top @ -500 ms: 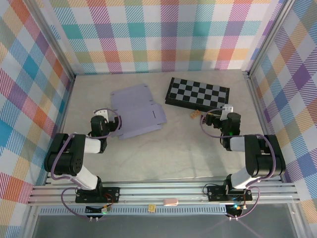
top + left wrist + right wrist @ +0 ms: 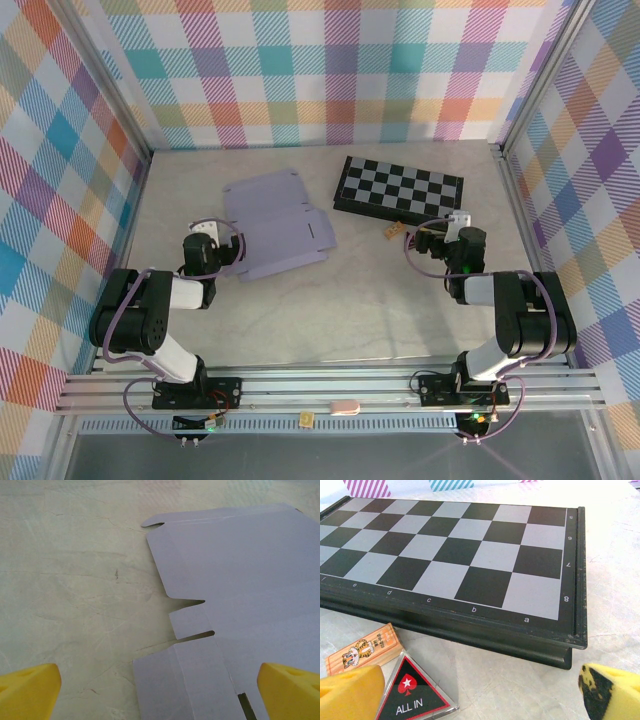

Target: Fold the paper box

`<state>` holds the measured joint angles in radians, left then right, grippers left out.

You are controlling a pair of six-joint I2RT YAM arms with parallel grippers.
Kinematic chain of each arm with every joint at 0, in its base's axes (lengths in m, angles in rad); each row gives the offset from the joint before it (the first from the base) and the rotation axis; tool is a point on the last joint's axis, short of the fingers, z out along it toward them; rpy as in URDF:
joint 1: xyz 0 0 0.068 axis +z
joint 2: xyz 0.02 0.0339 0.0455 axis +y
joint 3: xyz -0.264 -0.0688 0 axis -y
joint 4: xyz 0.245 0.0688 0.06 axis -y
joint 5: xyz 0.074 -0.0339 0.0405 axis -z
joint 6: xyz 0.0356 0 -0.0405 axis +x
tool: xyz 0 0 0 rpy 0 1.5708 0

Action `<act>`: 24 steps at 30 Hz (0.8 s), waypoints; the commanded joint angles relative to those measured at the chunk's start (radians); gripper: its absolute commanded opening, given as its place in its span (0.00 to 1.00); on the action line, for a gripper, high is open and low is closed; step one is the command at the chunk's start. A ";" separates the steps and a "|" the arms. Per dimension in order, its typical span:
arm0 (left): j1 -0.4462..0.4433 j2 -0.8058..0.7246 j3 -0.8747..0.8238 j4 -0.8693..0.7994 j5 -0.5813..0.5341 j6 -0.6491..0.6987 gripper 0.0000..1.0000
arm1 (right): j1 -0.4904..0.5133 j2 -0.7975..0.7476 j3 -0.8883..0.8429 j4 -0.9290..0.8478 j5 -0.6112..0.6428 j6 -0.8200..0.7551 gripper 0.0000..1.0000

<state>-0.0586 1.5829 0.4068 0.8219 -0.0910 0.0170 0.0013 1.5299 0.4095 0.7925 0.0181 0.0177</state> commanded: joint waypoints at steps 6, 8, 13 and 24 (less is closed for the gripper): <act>-0.035 -0.176 -0.008 -0.074 -0.065 0.025 1.00 | 0.018 -0.151 0.097 -0.265 0.030 -0.001 0.99; -0.065 -0.283 0.010 -0.167 -0.133 0.027 1.00 | 0.037 -0.239 0.134 -0.312 0.069 0.022 0.99; -0.193 -0.500 0.150 -0.374 -0.318 0.005 1.00 | 0.167 -0.372 0.347 -0.478 0.172 0.035 0.99; -0.169 -0.309 0.924 -1.402 -0.205 -0.607 0.95 | 0.241 -0.173 1.039 -1.425 -0.010 0.736 0.94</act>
<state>-0.3050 1.1946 1.2922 -0.1780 -0.4538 -0.3790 0.2508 1.2812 1.4746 -0.3080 0.1795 0.5369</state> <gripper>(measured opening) 0.980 0.969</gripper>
